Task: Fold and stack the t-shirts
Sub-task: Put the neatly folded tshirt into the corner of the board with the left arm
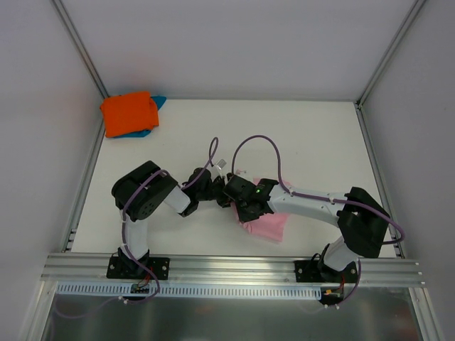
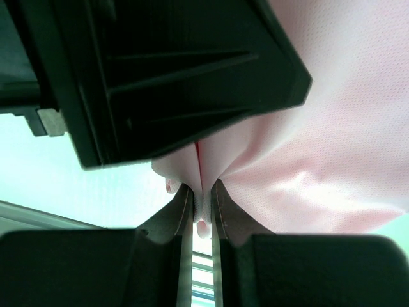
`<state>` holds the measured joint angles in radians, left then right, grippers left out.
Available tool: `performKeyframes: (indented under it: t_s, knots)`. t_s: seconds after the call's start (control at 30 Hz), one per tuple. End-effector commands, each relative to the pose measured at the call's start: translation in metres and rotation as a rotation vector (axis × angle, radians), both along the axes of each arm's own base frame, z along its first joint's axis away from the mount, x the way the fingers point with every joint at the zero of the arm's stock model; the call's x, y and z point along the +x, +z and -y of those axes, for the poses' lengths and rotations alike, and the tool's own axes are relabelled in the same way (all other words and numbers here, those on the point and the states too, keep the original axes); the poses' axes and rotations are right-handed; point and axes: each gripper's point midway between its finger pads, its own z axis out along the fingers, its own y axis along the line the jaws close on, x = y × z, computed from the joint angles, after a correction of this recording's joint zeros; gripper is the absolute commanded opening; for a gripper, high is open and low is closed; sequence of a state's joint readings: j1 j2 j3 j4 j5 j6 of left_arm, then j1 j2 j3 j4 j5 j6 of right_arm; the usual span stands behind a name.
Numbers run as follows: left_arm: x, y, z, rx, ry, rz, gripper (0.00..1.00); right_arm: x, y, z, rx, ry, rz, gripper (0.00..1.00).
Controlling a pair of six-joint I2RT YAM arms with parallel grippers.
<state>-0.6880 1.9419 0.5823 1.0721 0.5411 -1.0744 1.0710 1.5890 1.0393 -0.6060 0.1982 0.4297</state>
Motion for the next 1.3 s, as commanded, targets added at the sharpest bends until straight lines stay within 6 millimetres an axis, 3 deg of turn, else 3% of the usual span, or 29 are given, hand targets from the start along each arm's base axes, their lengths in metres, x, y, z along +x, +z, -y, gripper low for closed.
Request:
performKeyframes:
  t_s: [0.0, 0.13, 0.23, 0.3, 0.33, 0.37, 0.4, 0.47, 0.53, 0.63, 0.93, 1.07, 1.27]
  knots:
    - [-0.011, -0.046, -0.016, 0.151, 0.015, -0.074, 0.58, 0.003, 0.016, -0.002, 0.031, 0.000, 0.041, 0.01]
    - [-0.012, -0.046, -0.017, 0.162, 0.012, -0.070, 0.34, 0.003, 0.014, -0.002, 0.031, 0.000, 0.038, 0.02]
    - [-0.011, -0.047, -0.018, 0.177, 0.015, -0.063, 0.00, 0.002, 0.013, -0.003, 0.034, -0.001, 0.035, 0.02]
    - [-0.010, -0.047, -0.019, 0.184, 0.018, -0.059, 0.00, -0.001, 0.012, -0.003, 0.033, 0.010, 0.030, 0.03]
    - [-0.010, -0.046, -0.019, 0.189, 0.016, -0.051, 0.00, 0.001, 0.012, -0.002, 0.027, 0.007, 0.042, 0.10]
    - [-0.009, -0.044, -0.020, 0.191, 0.017, -0.045, 0.00, 0.000, 0.012, 0.002, 0.011, 0.006, 0.048, 0.39]
    - [-0.008, -0.043, -0.021, 0.198, 0.025, -0.038, 0.00, -0.001, 0.012, 0.003, 0.002, 0.008, 0.052, 0.57]
    - [-0.006, -0.038, -0.023, 0.211, 0.025, -0.009, 0.00, 0.000, 0.013, 0.009, -0.017, -0.007, 0.064, 0.85]
    - [-0.005, -0.041, -0.028, 0.256, 0.023, 0.003, 0.00, 0.001, 0.016, 0.015, -0.031, -0.024, 0.088, 0.87]
    - [-0.001, -0.038, -0.036, 0.330, 0.023, 0.037, 0.00, 0.003, 0.028, 0.030, -0.034, -0.053, 0.137, 0.99]
    - [0.020, -0.015, -0.073, 0.516, 0.086, 0.125, 0.00, 0.013, 0.086, 0.085, 0.031, -0.177, 0.359, 0.99]
    - [0.039, -0.003, -0.093, 0.624, 0.130, 0.172, 0.00, 0.007, 0.092, 0.098, 0.072, -0.189, 0.380, 1.00]
    - [0.083, 0.024, -0.116, 0.736, 0.199, 0.255, 0.00, -0.003, 0.082, 0.110, 0.124, -0.201, 0.375, 1.00]
